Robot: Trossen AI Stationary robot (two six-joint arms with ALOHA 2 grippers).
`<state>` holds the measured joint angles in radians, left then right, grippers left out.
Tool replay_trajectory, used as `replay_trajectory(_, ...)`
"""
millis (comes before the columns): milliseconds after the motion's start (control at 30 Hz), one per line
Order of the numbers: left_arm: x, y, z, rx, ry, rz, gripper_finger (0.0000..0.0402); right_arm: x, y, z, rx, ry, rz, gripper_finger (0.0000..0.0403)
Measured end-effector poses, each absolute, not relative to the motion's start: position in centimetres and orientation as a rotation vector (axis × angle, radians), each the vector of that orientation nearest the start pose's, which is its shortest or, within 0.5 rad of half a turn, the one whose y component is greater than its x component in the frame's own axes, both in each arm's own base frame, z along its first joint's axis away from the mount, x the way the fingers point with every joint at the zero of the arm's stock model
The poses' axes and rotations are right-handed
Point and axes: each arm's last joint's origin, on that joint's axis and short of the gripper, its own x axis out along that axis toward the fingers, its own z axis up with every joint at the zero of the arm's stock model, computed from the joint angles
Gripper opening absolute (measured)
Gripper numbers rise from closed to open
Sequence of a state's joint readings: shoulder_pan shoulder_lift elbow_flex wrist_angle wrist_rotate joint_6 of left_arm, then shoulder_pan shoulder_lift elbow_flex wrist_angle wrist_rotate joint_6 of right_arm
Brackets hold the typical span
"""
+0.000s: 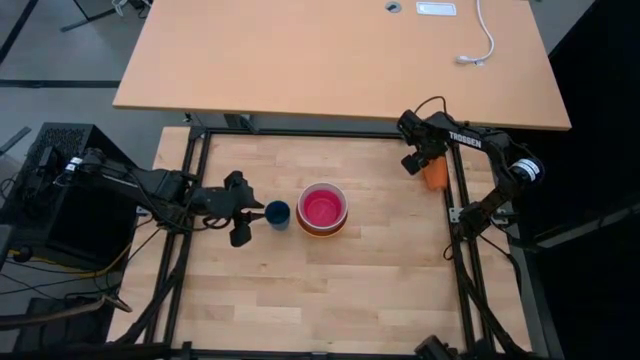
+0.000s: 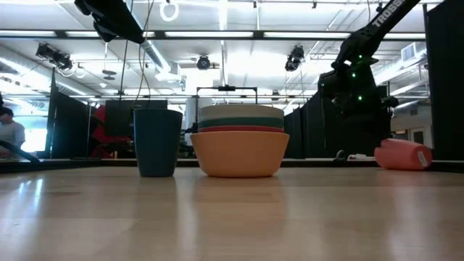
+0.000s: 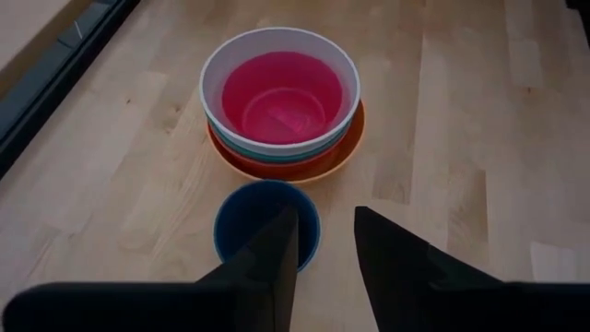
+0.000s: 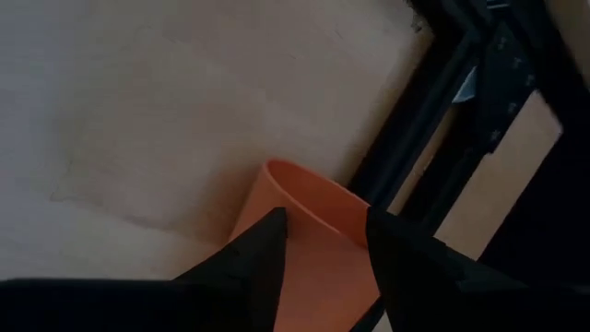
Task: Nest bowls inside each other
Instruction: Put the orange cup to the right of stacked bowls
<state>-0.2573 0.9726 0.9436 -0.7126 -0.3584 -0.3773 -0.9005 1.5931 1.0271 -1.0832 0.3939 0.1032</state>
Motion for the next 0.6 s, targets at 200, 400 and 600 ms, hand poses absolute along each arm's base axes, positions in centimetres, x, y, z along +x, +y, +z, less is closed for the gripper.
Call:
replay_trajectory(200, 18.4, -3.8, 31.0, -0.134, 0.679, 0.223, 0.0102, 15.1, -20.3, 19.2, 0.545, 1.681, -1.008, 0.0145)
replay_trajectory(400, 18.4, -3.8, 31.0, -0.132, 0.686, 0.222, 0.0104, 15.1, -19.6, 19.2, 0.591, 1.728, -0.941, 0.0136)
replay_trajectory(600, 18.4, -3.8, 31.0, -0.135, 0.692, 0.213, 0.0098, 14.8, -18.6, 19.4, 0.695, 1.792, -0.868, 0.0098)
